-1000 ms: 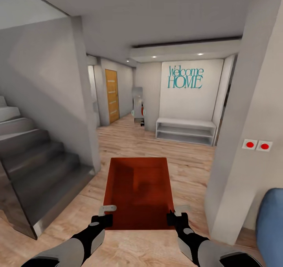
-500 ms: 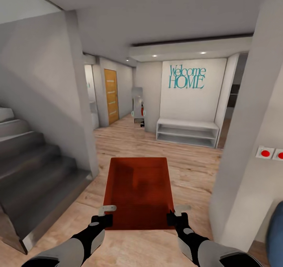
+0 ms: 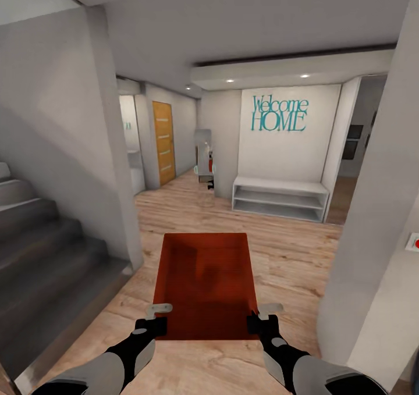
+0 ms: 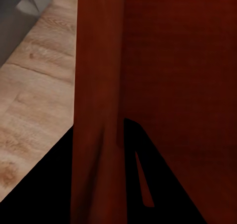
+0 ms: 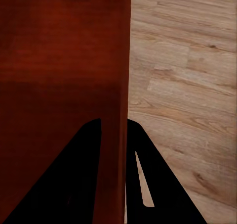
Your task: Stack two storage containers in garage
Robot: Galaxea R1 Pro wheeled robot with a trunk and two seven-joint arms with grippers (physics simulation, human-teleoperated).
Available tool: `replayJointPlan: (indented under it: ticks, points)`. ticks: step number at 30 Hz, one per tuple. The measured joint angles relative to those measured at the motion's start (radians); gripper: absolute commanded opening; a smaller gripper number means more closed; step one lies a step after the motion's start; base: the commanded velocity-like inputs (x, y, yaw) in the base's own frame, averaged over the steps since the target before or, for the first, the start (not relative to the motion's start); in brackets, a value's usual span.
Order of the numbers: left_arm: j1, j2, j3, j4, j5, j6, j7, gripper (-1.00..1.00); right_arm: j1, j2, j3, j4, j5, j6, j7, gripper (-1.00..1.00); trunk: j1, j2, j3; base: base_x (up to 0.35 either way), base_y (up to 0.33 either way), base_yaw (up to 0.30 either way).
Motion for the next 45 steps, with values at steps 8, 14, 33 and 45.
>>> replayJointPlan:
  ticks: [8, 14, 33, 45]
  points:
    - [0.0, 0.0, 0.0, 0.0, 0.0, 0.0, 0.0, -1.0, 0.0, 0.0, 0.0, 0.0, 0.0, 0.0, 0.0, -1.0, 0.0, 0.0, 0.0, 0.322, 0.0, 0.0]
    - [0.0, 0.0, 0.001, 0.0, 0.0, 0.0, 0.0, -1.0, 0.0, 0.0, 0.0, 0.0, 0.0, 0.0, 0.0, -1.0, 0.0, 0.0, 0.0, 0.322, 0.0, 0.0]
    - [0.0, 0.0, -0.001, 0.0, 0.002, 0.0, 0.0, -1.0, 0.0, 0.0, 0.0, 0.0, 0.001, 0.002, 0.0, -1.0, 0.0, 0.0, 0.0, 0.322, 0.0, 0.0]
    - [0.0, 0.0, 0.0, 0.0, 0.001, 0.0, 0.0, -1.0, -0.001, 0.0, 0.004, 0.0, -0.003, 0.001, 0.0, -1.0, 0.0, 0.0, 0.0, 0.322, 0.0, 0.0]
